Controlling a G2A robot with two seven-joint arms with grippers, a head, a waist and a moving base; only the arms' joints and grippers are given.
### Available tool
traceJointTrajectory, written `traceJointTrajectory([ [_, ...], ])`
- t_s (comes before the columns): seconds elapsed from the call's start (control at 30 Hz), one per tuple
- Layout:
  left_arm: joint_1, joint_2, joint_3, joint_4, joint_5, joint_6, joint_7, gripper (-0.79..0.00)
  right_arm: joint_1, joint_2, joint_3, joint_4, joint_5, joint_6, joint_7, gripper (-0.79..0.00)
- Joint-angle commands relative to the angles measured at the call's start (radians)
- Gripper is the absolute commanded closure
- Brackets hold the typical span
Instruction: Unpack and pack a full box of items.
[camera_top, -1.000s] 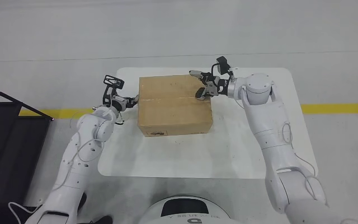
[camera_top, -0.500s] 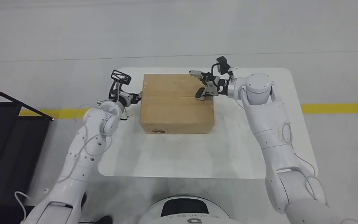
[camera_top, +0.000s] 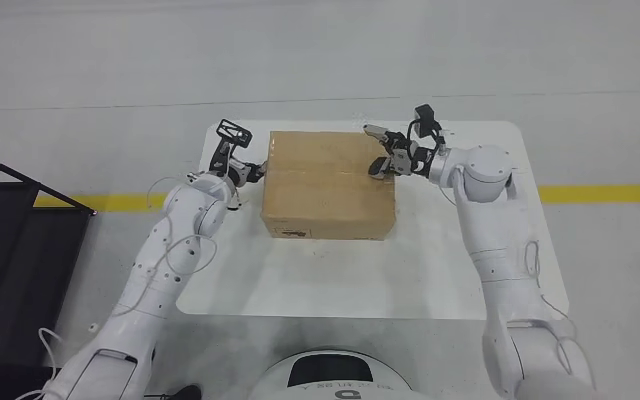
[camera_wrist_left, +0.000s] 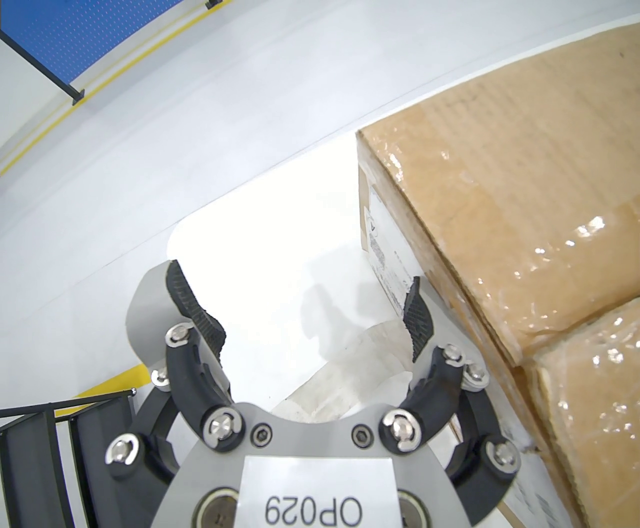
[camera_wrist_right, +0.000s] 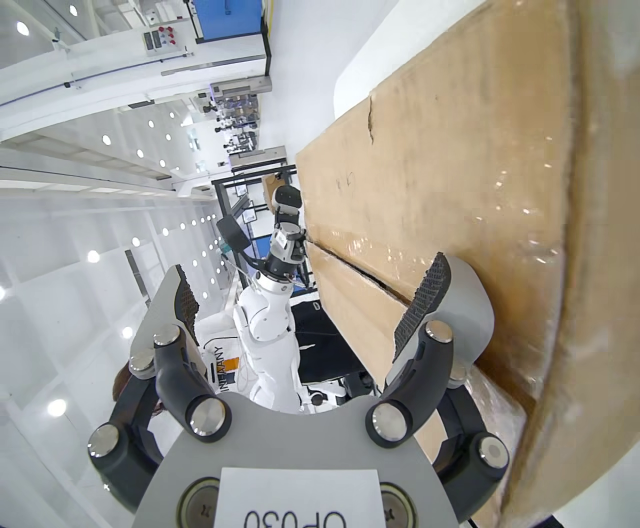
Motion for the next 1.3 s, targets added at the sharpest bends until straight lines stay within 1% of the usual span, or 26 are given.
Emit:
traceJointTrajectory([
  [0.0,-0.008,-0.002,0.003,0.005,0.001,0.001,-0.003,-0.785,-0.011,0.01,0.009,-0.018,-0.028,0.01,0.027,-0.785],
  [0.07,-0.014,-0.004,0.006,0.006,-0.001,0.003,-0.004,-0.785,-0.016,0.018,0.017,-0.025,-0.035,0.023,0.047,-0.785],
  [0.2,-0.018,-0.007,0.005,0.005,-0.009,0.005,-0.006,-0.785,-0.002,0.024,0.003,-0.022,-0.047,0.053,0.037,-0.785],
  [0.27,-0.012,-0.005,-0.012,0.003,-0.02,0.004,0.0,-0.785,-0.002,0.024,0.003,-0.022,-0.047,0.053,0.037,-0.785],
  [0.33,0.003,0.0,-0.045,0.005,-0.033,0.006,0.01,-0.785,-0.002,0.024,0.003,-0.022,-0.047,0.053,0.037,-0.785],
  [0.47,0.064,0.018,-0.137,0.004,-0.051,-0.01,0.044,-0.785,-0.002,0.024,0.003,-0.022,-0.047,0.053,0.037,-0.785],
  [0.57,0.132,0.032,-0.201,-0.005,-0.044,-0.033,0.083,-0.785,-0.002,0.024,0.003,-0.022,-0.047,0.053,0.037,-0.785],
  [0.67,0.211,0.044,-0.233,-0.033,0.01,-0.051,0.142,-0.785,-0.002,0.024,0.003,-0.022,-0.047,0.053,0.037,-0.785],
  [0.77,0.284,0.051,-0.231,-0.064,0.089,-0.062,0.207,-0.785,-0.002,0.024,0.003,-0.022,-0.047,0.053,0.037,-0.785],
  [0.9,0.336,0.052,-0.211,-0.086,0.149,-0.064,0.281,-0.785,-0.002,0.024,0.003,-0.022,-0.047,0.053,0.037,-0.785],
  [1.03,0.336,0.049,-0.199,-0.085,0.135,-0.065,0.303,-0.785,-0.002,0.024,0.003,-0.022,-0.047,0.053,0.037,-0.785],
  [1.27,0.297,0.043,-0.174,-0.095,0.086,-0.139,0.285,-0.785,-0.002,0.024,0.003,-0.022,-0.047,0.053,0.037,-0.785],
])
